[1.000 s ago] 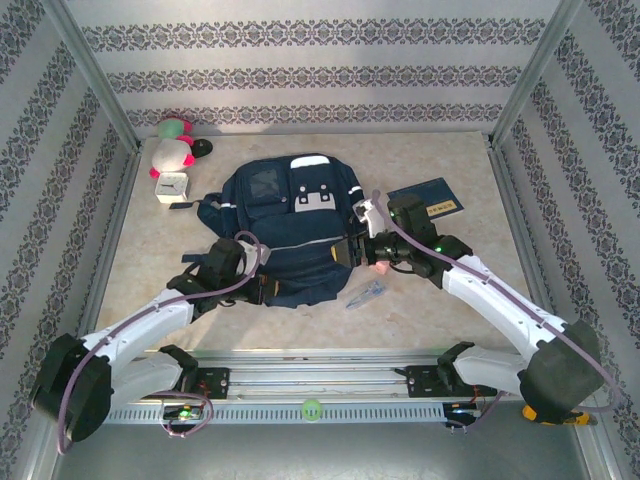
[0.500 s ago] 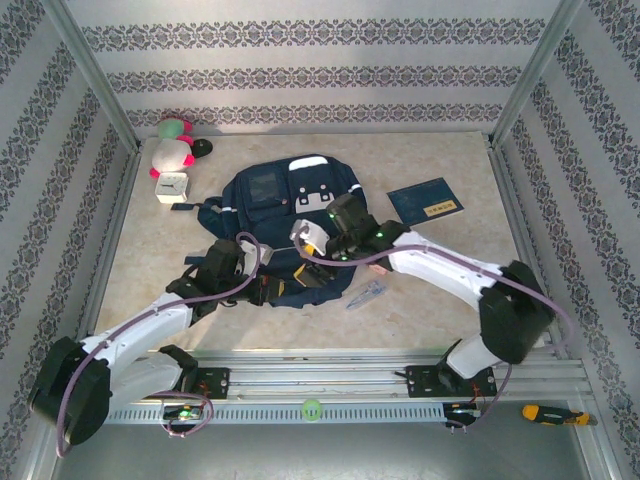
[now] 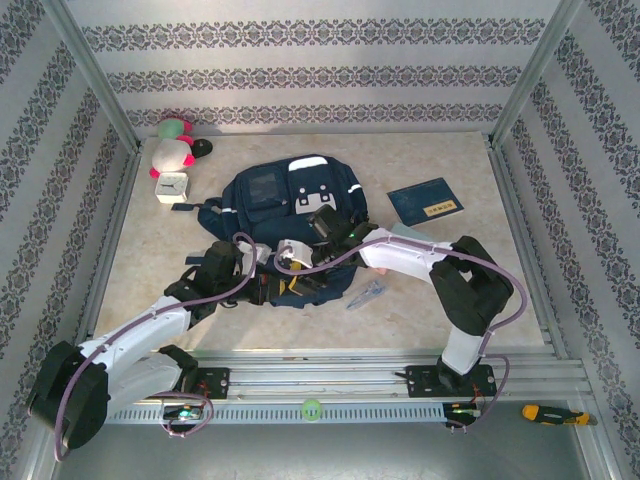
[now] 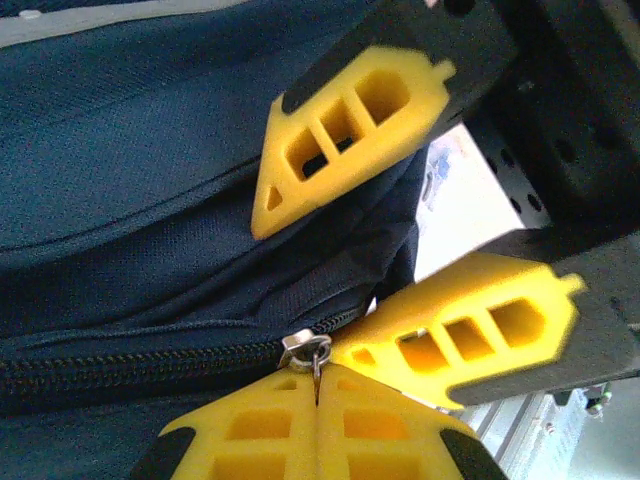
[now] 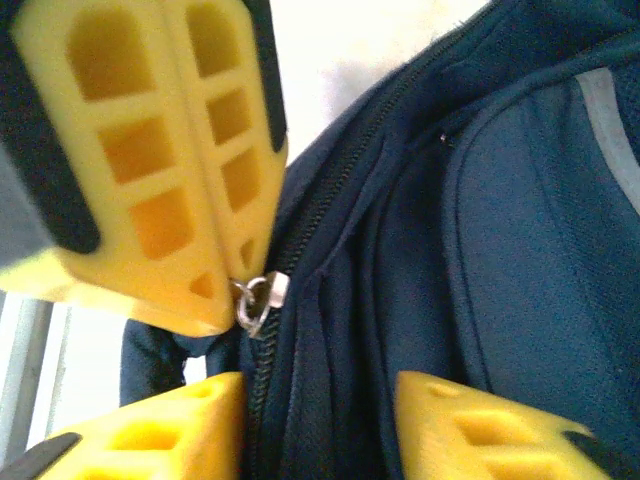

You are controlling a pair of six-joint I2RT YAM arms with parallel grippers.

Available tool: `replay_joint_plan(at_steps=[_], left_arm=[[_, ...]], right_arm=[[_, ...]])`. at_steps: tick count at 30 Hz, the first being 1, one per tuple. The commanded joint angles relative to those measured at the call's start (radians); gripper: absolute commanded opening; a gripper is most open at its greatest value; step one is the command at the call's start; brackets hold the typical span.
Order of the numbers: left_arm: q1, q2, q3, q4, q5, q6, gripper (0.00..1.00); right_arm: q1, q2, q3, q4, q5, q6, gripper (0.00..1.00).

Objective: Pack the student bag

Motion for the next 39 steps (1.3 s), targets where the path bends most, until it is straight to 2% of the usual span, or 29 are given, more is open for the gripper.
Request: replay_joint_plan(at_steps=[1, 4, 6, 9, 13, 16, 18, 23, 26, 31, 37, 39], left_arm=[[0.006, -0.007, 0.028, 0.014, 0.044, -0.075, 0.00], [0.007, -0.006, 0.091, -0.190, -0.054, 0.058, 0.00], [0.006, 0.000, 0.115, -0.280, -0.126, 0.124, 0.00], [0.007, 0.011, 0.135, -0.339, -0.177, 0.192, 0.00], [0.008, 0.042, 0.148, -0.348, -0.219, 0.231, 0.00], [0.009, 0.079, 0.168, -0.330, -0.200, 0.231, 0.00], [0.009, 0.091, 0.168, -0.301, -0.186, 0.212, 0.00], [0.008, 0.095, 0.175, -0.278, -0.235, 0.204, 0.00], [0.008, 0.092, 0.175, -0.209, -0.164, 0.113, 0.00], [0.008, 0.088, 0.108, 0.063, -0.032, -0.260, 0.00], [0.007, 0.068, 0.116, 0.025, 0.008, -0.383, 0.00], [0.012, 0.073, 0.086, 0.063, 0.036, -0.465, 0.00]], right_arm=[[0.007, 0.009, 0.004, -0.022, 0.062, -0.082, 0.22], [-0.005, -0.032, -0.011, -0.050, 0.055, -0.124, 0.08], [-0.021, -0.066, -0.023, -0.060, 0.028, -0.142, 0.04], [-0.059, -0.117, -0.031, -0.075, -0.029, -0.168, 0.00], [-0.096, -0.172, -0.032, -0.109, -0.099, -0.239, 0.00], [-0.112, -0.193, -0.021, -0.111, -0.133, -0.243, 0.00], [-0.116, -0.198, -0.008, -0.115, -0.149, -0.244, 0.00], [-0.115, -0.215, 0.008, -0.130, -0.150, -0.259, 0.00], [-0.099, -0.211, 0.004, -0.111, -0.074, -0.248, 0.00], [-0.056, -0.189, -0.023, -0.063, 0.035, -0.251, 0.00], [-0.056, -0.185, -0.053, -0.033, 0.055, -0.279, 0.00], [-0.055, -0.194, -0.068, -0.022, 0.068, -0.295, 0.00]])
